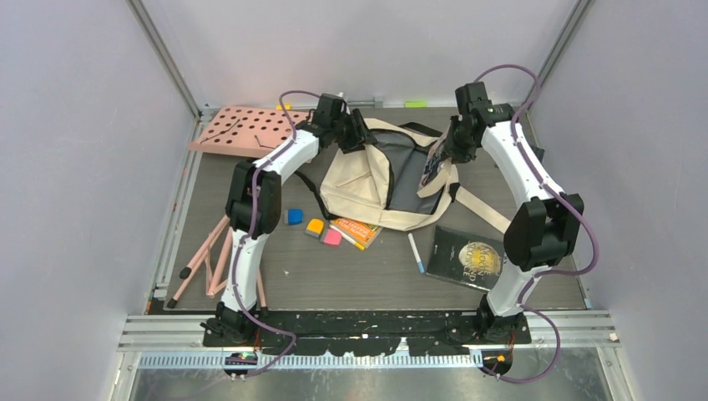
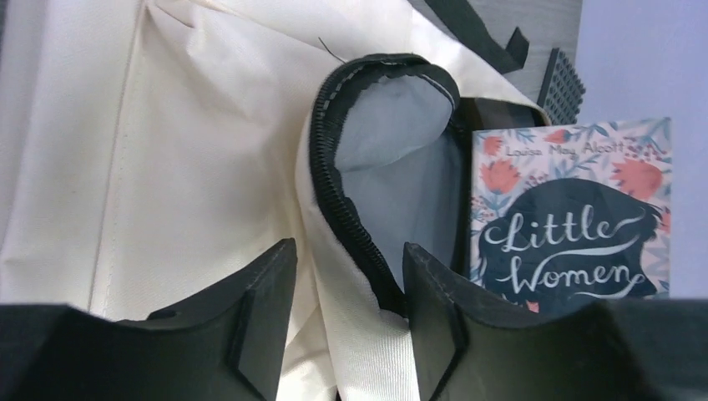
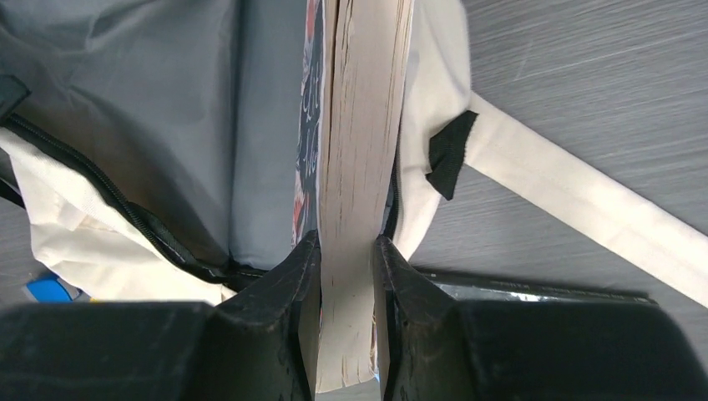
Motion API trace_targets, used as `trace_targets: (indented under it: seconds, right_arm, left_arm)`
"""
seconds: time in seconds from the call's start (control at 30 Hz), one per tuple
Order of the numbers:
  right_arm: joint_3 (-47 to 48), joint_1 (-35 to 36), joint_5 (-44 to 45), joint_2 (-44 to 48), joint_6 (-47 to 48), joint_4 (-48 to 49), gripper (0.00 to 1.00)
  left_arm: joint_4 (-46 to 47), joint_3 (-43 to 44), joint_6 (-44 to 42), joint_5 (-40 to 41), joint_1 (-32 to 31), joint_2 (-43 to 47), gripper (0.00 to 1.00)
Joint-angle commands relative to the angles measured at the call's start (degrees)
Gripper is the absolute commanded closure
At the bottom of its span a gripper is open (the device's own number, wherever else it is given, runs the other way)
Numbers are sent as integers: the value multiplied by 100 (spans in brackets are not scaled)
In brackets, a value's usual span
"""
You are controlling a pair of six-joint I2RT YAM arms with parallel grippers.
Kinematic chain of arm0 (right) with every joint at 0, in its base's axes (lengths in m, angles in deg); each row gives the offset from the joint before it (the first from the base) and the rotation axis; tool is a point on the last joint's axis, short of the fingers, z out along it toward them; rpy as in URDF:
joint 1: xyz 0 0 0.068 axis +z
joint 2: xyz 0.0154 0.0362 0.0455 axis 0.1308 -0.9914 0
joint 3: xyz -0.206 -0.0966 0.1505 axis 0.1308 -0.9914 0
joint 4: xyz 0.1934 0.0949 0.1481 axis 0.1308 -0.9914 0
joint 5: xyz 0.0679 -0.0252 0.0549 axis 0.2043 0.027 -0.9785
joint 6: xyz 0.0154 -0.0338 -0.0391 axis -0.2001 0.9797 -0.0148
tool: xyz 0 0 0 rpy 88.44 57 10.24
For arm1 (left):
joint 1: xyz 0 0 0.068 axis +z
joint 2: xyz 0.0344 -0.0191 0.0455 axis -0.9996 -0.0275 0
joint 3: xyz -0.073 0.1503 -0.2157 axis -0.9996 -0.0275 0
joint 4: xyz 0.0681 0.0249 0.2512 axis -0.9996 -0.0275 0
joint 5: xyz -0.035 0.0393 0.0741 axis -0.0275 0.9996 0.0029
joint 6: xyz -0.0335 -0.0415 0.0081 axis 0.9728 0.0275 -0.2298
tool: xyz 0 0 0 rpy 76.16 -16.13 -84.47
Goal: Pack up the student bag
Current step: Pick up the book from the center of the board, then place the book in the student bag.
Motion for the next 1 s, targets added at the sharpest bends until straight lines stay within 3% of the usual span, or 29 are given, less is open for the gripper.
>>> trace_targets:
  seconds: [0.0, 0.23, 0.27, 0.47, 0.67, 0.97]
  right_arm:
    - [-538, 37, -490, 324, 246, 1254, 99]
    - [-1390, 8, -779, 414, 171, 2154, 99]
    - [-1467, -1, -793, 401, 174, 2198, 99]
    - [-1644, -93, -882, 344, -162, 2549, 99]
    - [-1498, -121, -1532, 212, -687, 2713, 99]
    - [-1767, -121, -2367, 440, -1315, 3744, 99]
  left_arm:
    - [-344, 493, -343, -302, -130, -131, 53]
    - [-587, 557, -784, -125, -127, 243, 97]
    - [-533, 525, -786, -144, -127, 328, 100]
    - [55, 307, -382, -272, -133, 969, 100]
    - [251, 373, -247, -309, -142, 1497, 100]
    - [228, 558, -160, -704, -142, 1398, 100]
